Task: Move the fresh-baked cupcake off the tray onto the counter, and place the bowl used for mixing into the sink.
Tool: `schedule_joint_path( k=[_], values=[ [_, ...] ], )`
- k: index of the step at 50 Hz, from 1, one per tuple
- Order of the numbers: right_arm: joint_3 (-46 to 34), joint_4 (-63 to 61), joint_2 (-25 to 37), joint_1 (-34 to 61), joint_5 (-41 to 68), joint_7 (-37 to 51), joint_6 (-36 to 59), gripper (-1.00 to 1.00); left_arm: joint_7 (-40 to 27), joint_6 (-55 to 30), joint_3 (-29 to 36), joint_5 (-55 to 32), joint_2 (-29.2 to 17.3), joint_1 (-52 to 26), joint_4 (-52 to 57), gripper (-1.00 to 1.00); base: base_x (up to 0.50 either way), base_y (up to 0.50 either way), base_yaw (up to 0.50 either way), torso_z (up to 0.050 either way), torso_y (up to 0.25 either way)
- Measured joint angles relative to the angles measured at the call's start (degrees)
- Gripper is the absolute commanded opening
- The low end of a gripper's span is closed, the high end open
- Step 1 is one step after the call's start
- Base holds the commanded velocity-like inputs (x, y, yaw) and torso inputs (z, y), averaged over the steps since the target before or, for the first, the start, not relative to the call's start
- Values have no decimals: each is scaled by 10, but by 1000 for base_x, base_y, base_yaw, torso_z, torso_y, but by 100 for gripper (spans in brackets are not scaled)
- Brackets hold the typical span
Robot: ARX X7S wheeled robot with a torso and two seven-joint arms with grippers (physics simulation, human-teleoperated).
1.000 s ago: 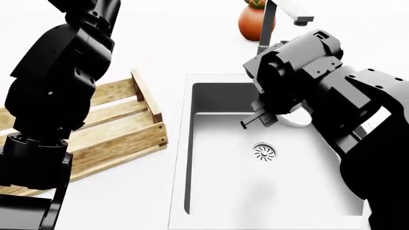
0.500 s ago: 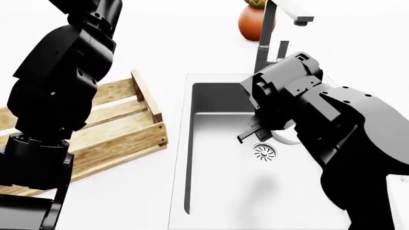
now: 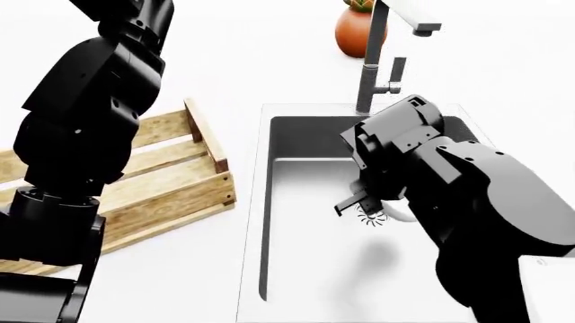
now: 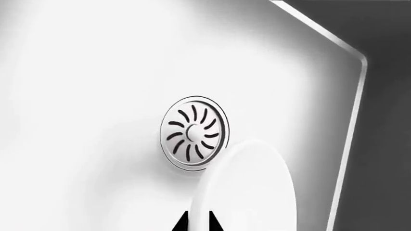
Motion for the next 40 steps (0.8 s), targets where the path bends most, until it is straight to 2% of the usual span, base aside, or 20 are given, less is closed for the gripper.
schedule_joint_path(
  k=[40],
  values=[
    [57,25,-2,-57,-79,-44,10,-100,-4,-3,4,-4,-2,1,5,100,0,0,0,0,0]
  ],
)
